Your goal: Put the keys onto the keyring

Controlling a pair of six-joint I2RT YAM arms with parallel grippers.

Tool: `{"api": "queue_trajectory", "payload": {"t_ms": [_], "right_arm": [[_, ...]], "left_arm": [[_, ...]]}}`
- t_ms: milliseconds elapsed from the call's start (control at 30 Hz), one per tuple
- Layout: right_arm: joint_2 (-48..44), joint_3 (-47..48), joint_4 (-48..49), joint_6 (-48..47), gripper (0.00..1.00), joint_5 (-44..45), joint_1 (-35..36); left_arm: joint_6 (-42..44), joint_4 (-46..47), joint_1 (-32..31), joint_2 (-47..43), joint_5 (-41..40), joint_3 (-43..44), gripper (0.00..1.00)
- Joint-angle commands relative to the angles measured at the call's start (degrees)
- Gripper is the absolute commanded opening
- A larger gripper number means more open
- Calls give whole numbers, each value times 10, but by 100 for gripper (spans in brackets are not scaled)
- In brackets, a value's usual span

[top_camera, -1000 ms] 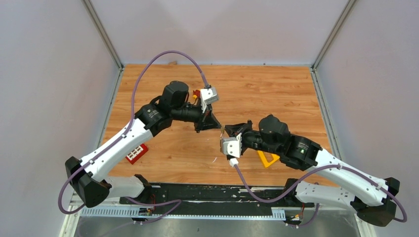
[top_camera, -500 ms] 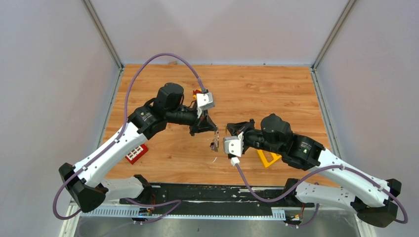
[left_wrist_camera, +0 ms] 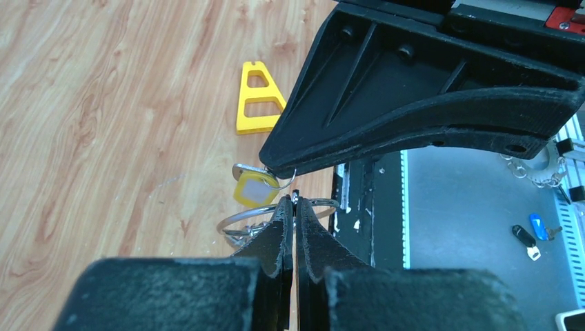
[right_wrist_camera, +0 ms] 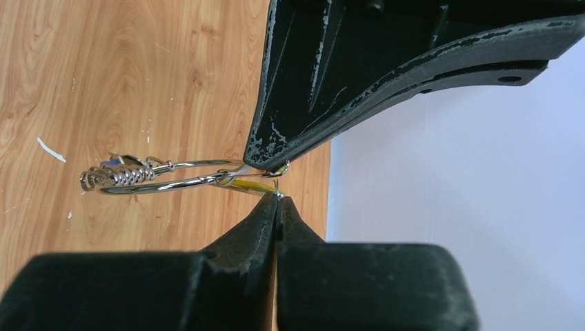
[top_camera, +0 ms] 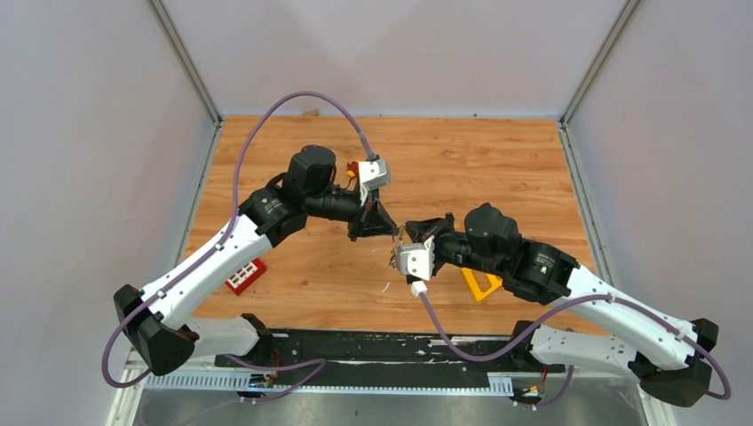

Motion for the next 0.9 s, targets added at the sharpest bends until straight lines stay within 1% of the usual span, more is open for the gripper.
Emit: {"api": "queue_trajectory", "payload": {"t_ms": [0,600,867], "right_arm": [[2,2,28,7,0,-2,0],[-1,-5,23,5,0,-14,0],[2,-7,23,2,0,-12,1]], "left_arm": [[-22,36,1,-6,16,7,0],[-36,51,9,-15,3,-3,0],[-44,59,14,-16,10,-6,0]]}}
